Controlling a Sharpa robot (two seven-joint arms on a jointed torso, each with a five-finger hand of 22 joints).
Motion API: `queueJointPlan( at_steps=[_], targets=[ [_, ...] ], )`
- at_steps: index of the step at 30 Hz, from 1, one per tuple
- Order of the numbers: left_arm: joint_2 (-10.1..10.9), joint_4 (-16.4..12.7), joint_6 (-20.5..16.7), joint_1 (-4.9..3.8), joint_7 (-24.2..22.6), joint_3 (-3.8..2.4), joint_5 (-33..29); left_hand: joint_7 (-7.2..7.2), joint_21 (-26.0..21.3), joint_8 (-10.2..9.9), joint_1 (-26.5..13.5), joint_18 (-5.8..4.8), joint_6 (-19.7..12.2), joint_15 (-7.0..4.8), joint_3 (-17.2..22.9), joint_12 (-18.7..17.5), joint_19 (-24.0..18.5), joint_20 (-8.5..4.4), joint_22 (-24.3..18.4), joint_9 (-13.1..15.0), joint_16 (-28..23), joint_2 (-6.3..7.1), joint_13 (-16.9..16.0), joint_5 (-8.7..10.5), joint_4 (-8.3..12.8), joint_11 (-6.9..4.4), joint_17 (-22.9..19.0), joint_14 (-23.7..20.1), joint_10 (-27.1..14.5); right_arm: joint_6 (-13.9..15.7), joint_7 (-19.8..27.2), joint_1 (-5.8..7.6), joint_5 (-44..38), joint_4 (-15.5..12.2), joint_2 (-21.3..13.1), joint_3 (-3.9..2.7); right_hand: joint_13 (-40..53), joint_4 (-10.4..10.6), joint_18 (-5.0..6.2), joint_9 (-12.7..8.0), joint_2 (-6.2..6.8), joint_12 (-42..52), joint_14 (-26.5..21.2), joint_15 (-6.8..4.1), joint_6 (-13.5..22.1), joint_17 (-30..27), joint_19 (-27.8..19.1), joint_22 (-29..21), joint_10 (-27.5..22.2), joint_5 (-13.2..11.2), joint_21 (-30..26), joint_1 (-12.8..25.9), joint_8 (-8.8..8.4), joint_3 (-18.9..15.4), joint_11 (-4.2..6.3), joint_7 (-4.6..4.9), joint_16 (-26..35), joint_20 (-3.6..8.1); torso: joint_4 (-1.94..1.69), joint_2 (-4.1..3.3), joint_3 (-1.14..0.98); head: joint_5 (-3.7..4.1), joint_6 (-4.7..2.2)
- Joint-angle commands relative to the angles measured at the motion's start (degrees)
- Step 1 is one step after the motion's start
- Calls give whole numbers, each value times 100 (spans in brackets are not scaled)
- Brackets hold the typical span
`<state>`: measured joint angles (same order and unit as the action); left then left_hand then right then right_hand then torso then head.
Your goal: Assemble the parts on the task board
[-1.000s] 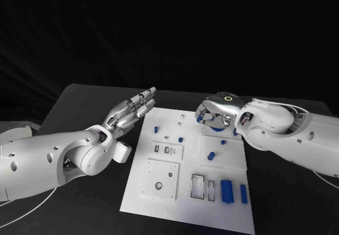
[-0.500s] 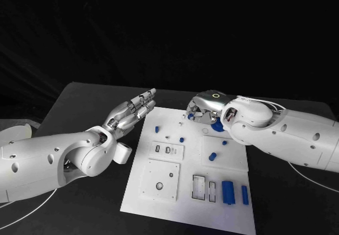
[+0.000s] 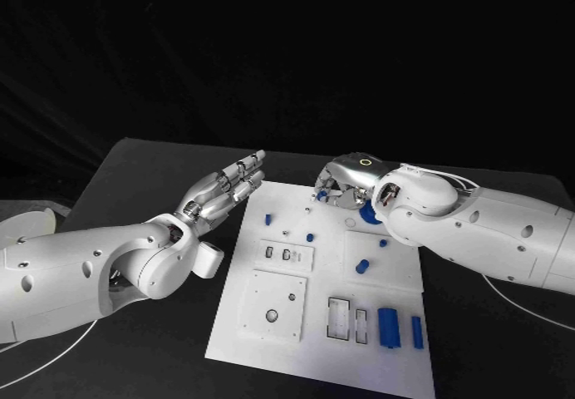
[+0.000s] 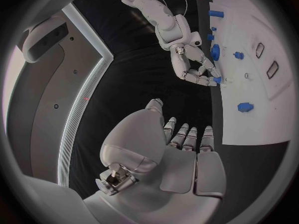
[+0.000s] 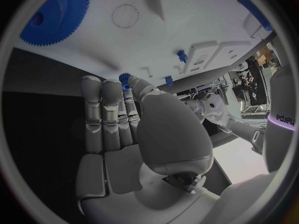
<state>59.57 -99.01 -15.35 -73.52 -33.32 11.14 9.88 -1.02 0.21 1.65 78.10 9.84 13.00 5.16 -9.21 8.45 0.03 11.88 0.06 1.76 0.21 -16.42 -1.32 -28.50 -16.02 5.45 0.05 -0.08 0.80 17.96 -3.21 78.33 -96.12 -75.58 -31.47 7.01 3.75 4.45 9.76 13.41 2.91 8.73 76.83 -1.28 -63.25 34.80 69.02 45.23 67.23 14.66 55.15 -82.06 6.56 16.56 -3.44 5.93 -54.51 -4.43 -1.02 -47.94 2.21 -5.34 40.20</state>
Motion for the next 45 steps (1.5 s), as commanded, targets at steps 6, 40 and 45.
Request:
queueJointPlan(
  at_steps=[6, 40, 45],
  targets=[
    [-11, 19, 145, -5, -39, -1, 6, -28, -21, 39, 93, 52, 12, 59, 62, 35, -3, 47, -6, 5, -21, -4, -8, -45, 9, 58, -5, 8, 0, 321, -17, -10, 5, -15, -71, -6, 19, -49, -95, 82, 39, -22, 66, -6, -113, 44, 45, 97, 175, 122, 95, -31, 41, 59, 33, -5, -59, -23, 14, 2, -6, -37, -15],
    [-33, 56, 176, -3, 8, 7, -57, -37, -19, 41, 206, 48, 23, 94, 128, 57, -1, 78, -4, 7, -21, 8, -10, -138, 80, 79, -5, 8, 1, 214, -3, -36, 132, 70, 68, -14, 4, -13, -98, 95, 51, -134, 48, 37, 60, 20, 12, 173, 119, 74, 124, 42, -69, 94, -20, 55, -42, -58, 5, 6, 5, -34, 11],
    [-35, 65, 187, -3, 21, 7, -58, -41, -19, 42, 219, 48, 27, 96, 135, 61, 0, 81, -3, 8, -21, 9, -10, -150, 90, 81, -5, 8, 1, 179, -1, -38, 193, 76, 83, -14, 5, -2, -95, 90, 54, -154, 41, 46, 111, 12, -3, 178, 110, 59, 119, 55, -105, 107, -29, 71, -37, -66, 4, 2, 3, -27, 2]
  ],
)
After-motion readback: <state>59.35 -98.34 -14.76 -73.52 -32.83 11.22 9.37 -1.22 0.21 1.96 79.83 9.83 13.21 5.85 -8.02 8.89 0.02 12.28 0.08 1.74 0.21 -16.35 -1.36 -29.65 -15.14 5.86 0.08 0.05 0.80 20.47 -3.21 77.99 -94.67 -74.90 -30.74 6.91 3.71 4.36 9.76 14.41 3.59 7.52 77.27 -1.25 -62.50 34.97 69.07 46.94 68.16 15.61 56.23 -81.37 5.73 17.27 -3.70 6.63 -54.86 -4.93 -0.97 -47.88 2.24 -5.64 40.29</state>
